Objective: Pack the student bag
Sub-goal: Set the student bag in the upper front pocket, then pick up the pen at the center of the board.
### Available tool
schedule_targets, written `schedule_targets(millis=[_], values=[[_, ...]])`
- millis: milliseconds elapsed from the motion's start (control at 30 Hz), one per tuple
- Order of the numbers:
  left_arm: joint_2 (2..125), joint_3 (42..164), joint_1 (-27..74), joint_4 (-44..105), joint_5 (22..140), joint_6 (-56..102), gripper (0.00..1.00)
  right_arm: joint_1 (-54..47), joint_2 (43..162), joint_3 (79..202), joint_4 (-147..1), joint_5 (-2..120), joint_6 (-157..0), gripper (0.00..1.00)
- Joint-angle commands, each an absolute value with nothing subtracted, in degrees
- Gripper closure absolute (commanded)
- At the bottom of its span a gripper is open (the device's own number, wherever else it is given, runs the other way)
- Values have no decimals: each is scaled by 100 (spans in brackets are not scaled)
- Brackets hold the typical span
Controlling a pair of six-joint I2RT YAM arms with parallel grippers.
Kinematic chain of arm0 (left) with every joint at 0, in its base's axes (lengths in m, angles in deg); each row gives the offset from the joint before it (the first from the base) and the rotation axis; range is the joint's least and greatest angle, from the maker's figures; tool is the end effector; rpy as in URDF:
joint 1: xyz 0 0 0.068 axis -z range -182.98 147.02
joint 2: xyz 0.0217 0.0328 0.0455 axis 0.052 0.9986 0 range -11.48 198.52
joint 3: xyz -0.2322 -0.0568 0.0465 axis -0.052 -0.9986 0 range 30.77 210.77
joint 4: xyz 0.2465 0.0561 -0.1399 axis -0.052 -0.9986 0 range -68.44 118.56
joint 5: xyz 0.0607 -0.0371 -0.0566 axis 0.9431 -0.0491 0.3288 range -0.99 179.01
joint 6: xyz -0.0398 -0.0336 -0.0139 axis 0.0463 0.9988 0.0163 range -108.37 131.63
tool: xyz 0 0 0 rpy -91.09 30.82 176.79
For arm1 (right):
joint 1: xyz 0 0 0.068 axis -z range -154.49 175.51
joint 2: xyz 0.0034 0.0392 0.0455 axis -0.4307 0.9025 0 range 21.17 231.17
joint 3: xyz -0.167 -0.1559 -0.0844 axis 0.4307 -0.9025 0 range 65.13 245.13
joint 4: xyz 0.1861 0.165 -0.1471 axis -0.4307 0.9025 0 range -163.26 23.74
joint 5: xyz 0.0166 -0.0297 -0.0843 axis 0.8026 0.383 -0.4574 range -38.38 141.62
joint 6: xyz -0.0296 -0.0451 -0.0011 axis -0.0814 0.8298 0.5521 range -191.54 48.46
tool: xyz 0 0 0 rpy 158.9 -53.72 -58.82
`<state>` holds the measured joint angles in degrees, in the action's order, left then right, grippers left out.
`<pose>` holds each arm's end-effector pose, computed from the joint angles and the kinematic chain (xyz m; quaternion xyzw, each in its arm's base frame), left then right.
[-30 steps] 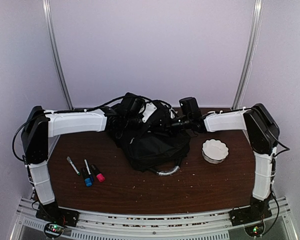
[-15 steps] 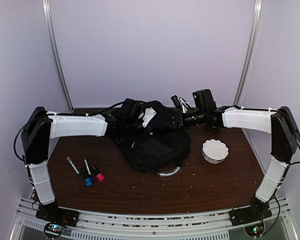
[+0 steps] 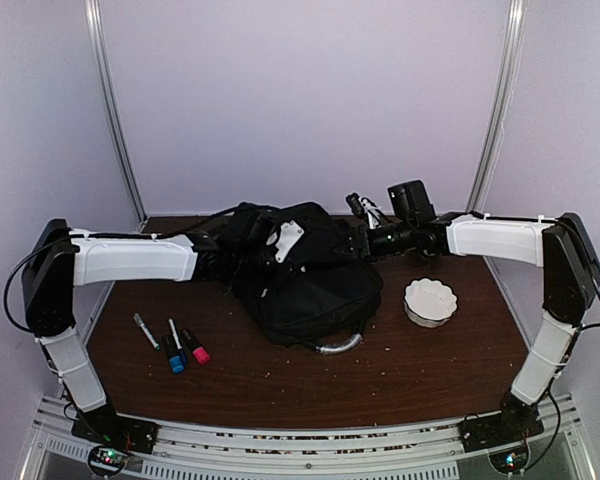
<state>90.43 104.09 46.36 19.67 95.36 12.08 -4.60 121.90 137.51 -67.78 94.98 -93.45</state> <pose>0.2796 -0.3194 0.1970 0.3482 0.8253 -0.1409 0.4217 0.3478 0.2299 0.2101 -0.2321 0.8053 0.4848 0.2502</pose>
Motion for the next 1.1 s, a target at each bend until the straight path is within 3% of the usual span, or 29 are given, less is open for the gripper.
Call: schedule_targets(millis=[0,200,633,900,1067], values=[[8245,10150,4637,1455,10153,1777,61,-352,12019,13859,-6683,9533,-9008,63],[7468,9883,4629,-241,11145,3612,60,-175,11773,13940,-6381,9521,-8489,63],[6813,8816,4533,-2684,10627,7505,62,157,11750,13861,-6548,9875,-8700,63],[7450,8804,4292,-2807,9727,8086,65,208,11763,13827,-6577,9976,-8748,63],[7543,8732,4126,-2677,9685,8174,60,237,11715,13765,-6647,10003,-8804,63]])
